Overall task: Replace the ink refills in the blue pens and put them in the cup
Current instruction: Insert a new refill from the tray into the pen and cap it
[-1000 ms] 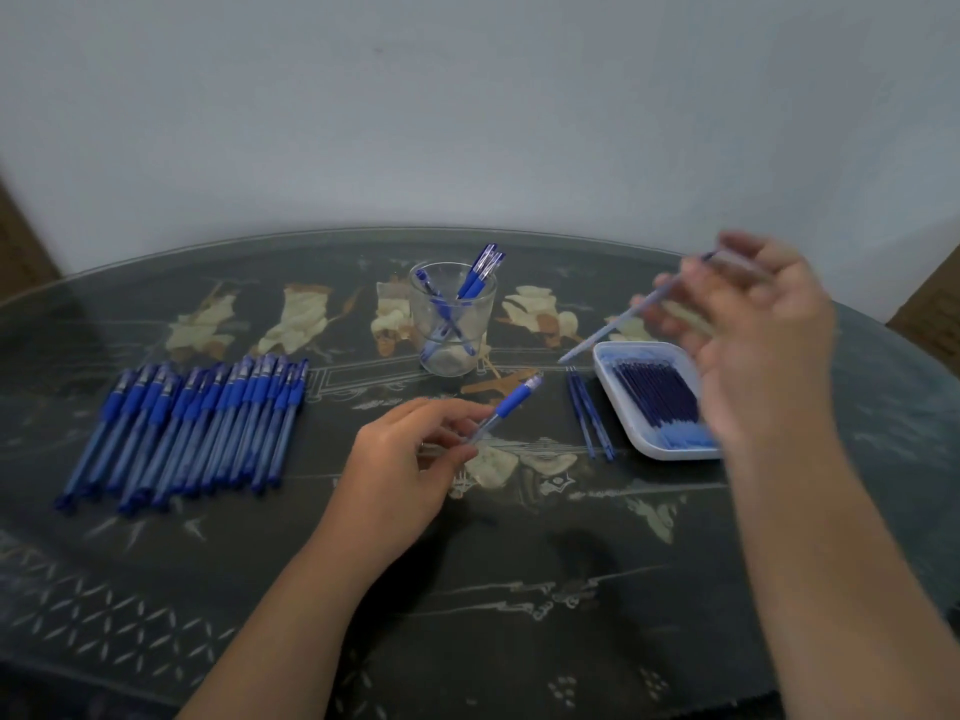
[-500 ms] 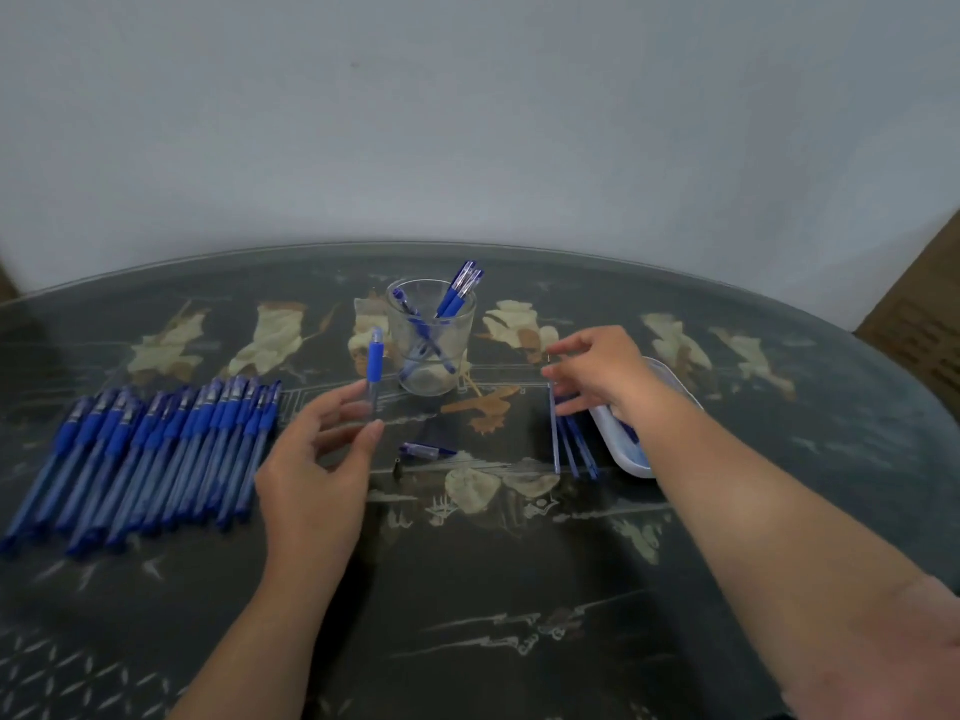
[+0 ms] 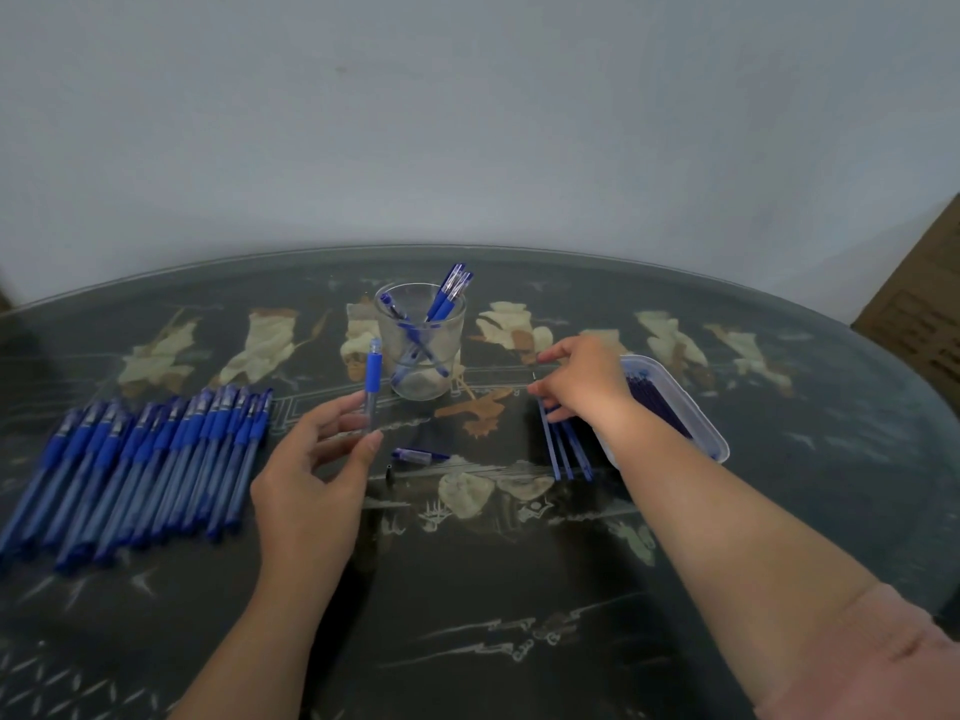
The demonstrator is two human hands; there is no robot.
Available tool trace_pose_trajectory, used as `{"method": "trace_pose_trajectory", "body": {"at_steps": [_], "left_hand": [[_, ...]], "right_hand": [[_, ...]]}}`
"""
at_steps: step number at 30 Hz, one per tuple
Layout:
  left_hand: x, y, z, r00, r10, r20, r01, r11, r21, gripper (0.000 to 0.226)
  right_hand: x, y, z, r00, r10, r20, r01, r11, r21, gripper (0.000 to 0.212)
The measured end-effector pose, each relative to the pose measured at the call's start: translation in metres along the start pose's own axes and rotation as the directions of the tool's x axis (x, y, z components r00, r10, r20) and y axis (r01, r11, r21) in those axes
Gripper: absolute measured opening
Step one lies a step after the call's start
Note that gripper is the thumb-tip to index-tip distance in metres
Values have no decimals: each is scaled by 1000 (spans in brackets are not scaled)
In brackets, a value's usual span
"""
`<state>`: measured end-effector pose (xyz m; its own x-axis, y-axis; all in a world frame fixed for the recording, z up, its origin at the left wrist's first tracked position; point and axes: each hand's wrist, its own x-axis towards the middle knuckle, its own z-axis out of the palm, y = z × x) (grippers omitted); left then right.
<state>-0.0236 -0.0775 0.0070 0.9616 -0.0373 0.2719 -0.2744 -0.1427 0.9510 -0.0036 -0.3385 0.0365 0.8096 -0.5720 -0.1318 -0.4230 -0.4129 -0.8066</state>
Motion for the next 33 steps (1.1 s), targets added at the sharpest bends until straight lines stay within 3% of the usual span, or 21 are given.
{"method": "trace_pose_trajectory", "body": {"at_steps": [33], "left_hand": [[0, -1, 0, 999, -13, 31, 13, 1000, 0, 45]], "right_hand": [[2, 2, 10, 989, -121, -80, 86, 933, -351, 42]]}}
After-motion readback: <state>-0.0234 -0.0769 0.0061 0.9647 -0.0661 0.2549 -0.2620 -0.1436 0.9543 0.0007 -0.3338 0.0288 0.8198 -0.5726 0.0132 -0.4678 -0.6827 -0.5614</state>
